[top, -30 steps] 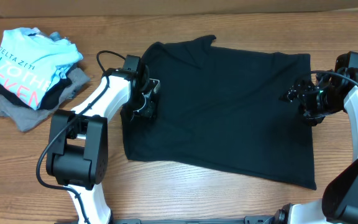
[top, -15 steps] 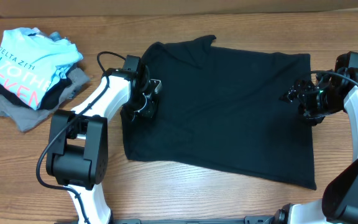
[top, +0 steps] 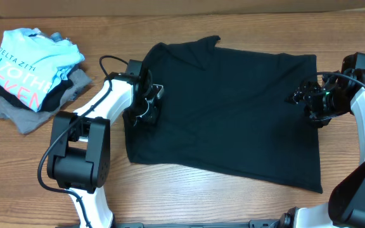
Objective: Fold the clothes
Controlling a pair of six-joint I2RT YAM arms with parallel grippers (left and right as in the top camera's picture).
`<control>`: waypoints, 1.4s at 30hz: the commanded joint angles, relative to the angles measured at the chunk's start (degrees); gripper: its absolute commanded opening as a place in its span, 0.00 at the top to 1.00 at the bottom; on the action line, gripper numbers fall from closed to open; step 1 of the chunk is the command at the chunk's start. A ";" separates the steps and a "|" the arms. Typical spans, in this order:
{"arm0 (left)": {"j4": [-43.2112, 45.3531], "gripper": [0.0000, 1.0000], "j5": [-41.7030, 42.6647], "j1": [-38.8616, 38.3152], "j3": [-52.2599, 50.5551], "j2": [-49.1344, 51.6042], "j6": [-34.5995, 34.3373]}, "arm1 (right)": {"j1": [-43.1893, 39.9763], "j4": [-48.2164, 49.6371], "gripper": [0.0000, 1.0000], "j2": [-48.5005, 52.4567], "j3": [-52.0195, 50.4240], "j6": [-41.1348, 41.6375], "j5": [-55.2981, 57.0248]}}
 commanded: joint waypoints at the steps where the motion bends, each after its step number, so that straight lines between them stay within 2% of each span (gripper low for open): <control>1: 0.00 0.96 2.78 -0.09 -0.55 0.11 -0.20 | -0.15 0.42 0.31 -0.42 -0.22 0.26 0.37; 11: -1.90 0.96 3.28 -0.09 3.37 -0.02 -0.81 | -0.15 0.48 0.31 -0.42 -0.22 0.26 0.37; 17: -9.20 0.96 -0.39 -0.09 10.38 -0.44 -0.79 | -0.15 0.55 0.30 -0.42 -0.22 0.50 0.37; 20: -14.03 0.96 -1.81 -0.09 14.95 -0.44 -0.57 | -0.92 0.59 0.25 -0.42 -0.22 3.02 0.48; 24: -18.29 0.96 -1.84 -0.09 20.15 -0.52 -0.09 | -4.42 0.96 0.23 -0.42 -0.22 6.34 4.50; 31: -21.14 0.96 -1.84 -0.09 24.94 -0.55 0.46 | -14.99 -3.39 0.25 -0.42 -0.81 5.81 6.86; 35: -21.75 0.96 -1.81 -0.09 25.11 -0.55 0.94 | -18.86 -4.17 0.28 -0.42 -6.36 5.84 9.73; 42: -22.14 0.96 -1.81 -0.11 25.11 -0.55 1.18 | -21.75 1.16 0.36 -0.42 -19.04 5.84 10.47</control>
